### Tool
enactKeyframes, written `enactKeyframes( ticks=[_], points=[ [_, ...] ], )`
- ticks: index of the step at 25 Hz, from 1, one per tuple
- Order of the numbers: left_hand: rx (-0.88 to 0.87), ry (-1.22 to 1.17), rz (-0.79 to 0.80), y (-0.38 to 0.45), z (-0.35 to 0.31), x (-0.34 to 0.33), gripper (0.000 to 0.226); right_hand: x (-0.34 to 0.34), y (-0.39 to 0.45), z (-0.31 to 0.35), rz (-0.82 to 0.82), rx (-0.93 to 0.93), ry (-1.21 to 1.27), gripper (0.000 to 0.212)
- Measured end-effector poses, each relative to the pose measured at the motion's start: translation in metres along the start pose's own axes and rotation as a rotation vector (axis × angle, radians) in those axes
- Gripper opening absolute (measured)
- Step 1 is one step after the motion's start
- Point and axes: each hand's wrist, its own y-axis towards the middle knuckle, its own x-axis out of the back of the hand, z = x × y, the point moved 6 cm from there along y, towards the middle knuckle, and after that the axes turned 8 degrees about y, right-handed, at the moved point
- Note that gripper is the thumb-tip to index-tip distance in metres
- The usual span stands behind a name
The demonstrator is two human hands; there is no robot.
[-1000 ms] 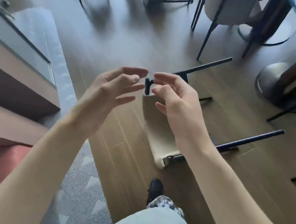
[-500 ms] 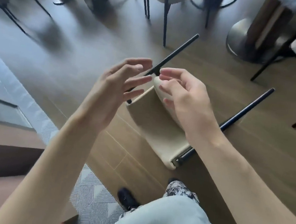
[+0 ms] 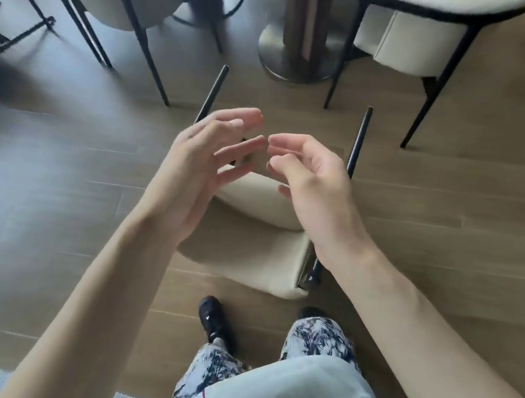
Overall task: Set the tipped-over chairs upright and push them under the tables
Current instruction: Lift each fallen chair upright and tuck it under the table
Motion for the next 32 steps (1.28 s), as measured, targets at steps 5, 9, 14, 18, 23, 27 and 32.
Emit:
enactKeyframes(
  ticks=[5, 9, 14, 18, 23, 27, 32],
  points=[
    [0.067, -0.123, 0.098, -0.015, 0.001, 0.078, 0.031, -0.09, -0.037, -0.019, -0.107, 0.05, -0.002, 0.02],
    [0.083, -0.065, 0.146, -0.022, 0.004, 0.098, 0.027, -0.116, -0.058, -0.024, -0.205, 0.065, 0.036, 0.022],
    [0.069, -0.019, 0.186, -0.045, 0.017, 0.104, 0.023, -0.121, -0.087, -0.026, -0.336, 0.09, 0.1, 0.029],
    [0.071, 0.052, 0.117, -0.075, 0.043, 0.115, 0.03, -0.124, -0.127, -0.058, -0.382, 0.052, 0.166, 0.023],
    [0.149, 0.04, 0.101, -0.108, 0.078, 0.13, 0.048, -0.126, -0.15, -0.095, -0.425, -0.073, 0.23, 0.023],
    [0.226, 0.0, 0.064, -0.108, 0.098, 0.146, 0.053, -0.13, -0.143, -0.103, -0.473, -0.071, 0.261, 0.025],
    [0.318, -0.096, 0.16, -0.074, 0.118, 0.156, 0.057, -0.136, -0.119, -0.13, -0.574, -0.121, 0.369, 0.021]
  ],
)
